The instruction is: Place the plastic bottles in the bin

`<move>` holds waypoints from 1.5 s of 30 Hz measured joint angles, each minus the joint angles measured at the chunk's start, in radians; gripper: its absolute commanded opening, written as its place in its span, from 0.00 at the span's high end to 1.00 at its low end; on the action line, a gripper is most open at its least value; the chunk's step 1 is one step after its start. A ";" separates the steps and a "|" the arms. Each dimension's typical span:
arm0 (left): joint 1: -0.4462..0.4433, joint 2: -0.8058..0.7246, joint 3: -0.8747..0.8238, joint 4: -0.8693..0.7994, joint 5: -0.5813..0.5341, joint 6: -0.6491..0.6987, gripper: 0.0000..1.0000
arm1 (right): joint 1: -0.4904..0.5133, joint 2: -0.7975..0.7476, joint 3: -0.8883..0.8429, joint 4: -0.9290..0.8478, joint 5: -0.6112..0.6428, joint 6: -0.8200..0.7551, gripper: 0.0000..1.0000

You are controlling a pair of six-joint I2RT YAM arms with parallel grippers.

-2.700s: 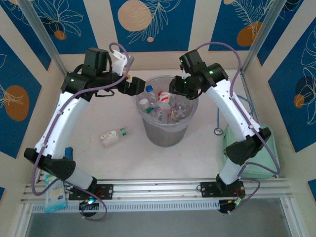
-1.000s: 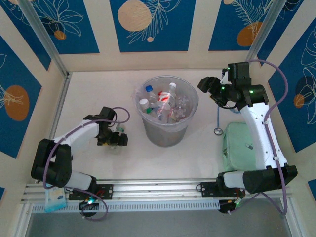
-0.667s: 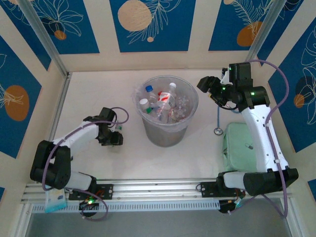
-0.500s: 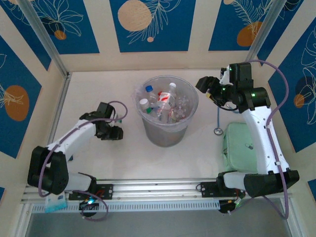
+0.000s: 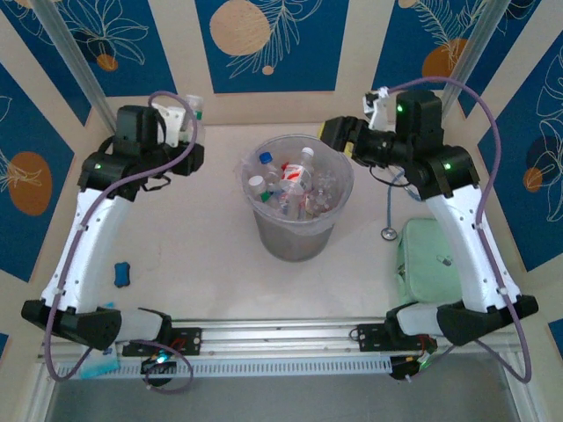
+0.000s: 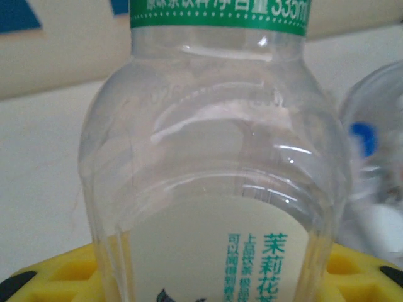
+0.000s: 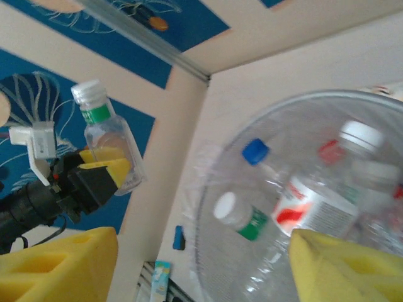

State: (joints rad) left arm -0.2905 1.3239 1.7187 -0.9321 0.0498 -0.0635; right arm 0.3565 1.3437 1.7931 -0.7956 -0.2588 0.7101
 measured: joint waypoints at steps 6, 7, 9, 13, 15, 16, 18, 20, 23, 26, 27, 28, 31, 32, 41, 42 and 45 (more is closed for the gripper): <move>-0.091 -0.016 0.020 0.094 0.199 -0.094 1.00 | 0.122 0.167 0.180 0.048 0.015 -0.024 0.00; -0.106 -0.016 0.016 0.118 0.228 -0.113 1.00 | 0.142 0.198 0.210 0.050 0.019 -0.032 0.01; -0.135 -0.015 0.008 0.160 0.273 -0.140 1.00 | 0.173 0.254 0.267 0.053 0.024 -0.042 0.01; -0.178 -0.015 -0.013 0.220 0.335 -0.172 1.00 | 0.218 0.351 0.365 0.055 0.036 -0.053 0.03; -0.186 -0.011 -0.018 0.225 0.339 -0.190 1.00 | 0.232 0.386 0.402 0.053 0.040 -0.058 0.05; -0.185 -0.007 -0.020 0.230 0.339 -0.194 1.00 | 0.235 0.396 0.417 0.048 0.044 -0.061 0.07; -0.186 0.000 -0.021 0.238 0.335 -0.201 1.00 | 0.235 0.408 0.436 0.045 0.048 -0.069 0.10; -0.187 0.005 -0.021 0.241 0.335 -0.202 1.00 | 0.235 0.412 0.444 0.042 0.052 -0.076 0.13; -0.189 0.013 -0.021 0.240 0.335 -0.205 1.00 | 0.236 0.413 0.445 0.040 0.053 -0.089 0.20; -0.191 0.027 -0.021 0.237 0.342 -0.217 1.00 | 0.240 0.412 0.442 0.048 0.052 -0.106 0.39; -0.192 0.035 -0.021 0.238 0.347 -0.220 1.00 | 0.242 0.411 0.441 0.050 0.055 -0.111 0.39; -0.193 0.041 -0.021 0.238 0.353 -0.224 1.00 | 0.244 0.410 0.439 0.051 0.053 -0.115 0.38; -0.209 0.063 -0.021 0.238 0.393 -0.225 1.00 | 0.251 0.410 0.438 0.064 0.051 -0.127 0.25; -0.219 0.070 -0.022 0.238 0.406 -0.225 1.00 | 0.253 0.410 0.438 0.068 0.051 -0.129 0.22; -0.233 0.079 -0.024 0.245 0.441 -0.243 0.58 | 0.240 0.430 0.464 0.037 0.061 -0.146 0.65; -0.233 0.079 -0.025 0.245 0.441 -0.243 0.41 | 0.237 0.430 0.468 0.028 0.061 -0.150 0.67; -0.235 0.078 -0.026 0.251 0.437 -0.241 0.18 | 0.226 0.425 0.479 0.002 0.078 -0.162 0.81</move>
State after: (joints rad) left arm -0.5251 1.4021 1.6932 -0.6807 0.4866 -0.3042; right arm 0.5827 1.7687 2.2723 -0.7937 -0.1810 0.5480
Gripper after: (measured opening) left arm 0.714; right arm 0.385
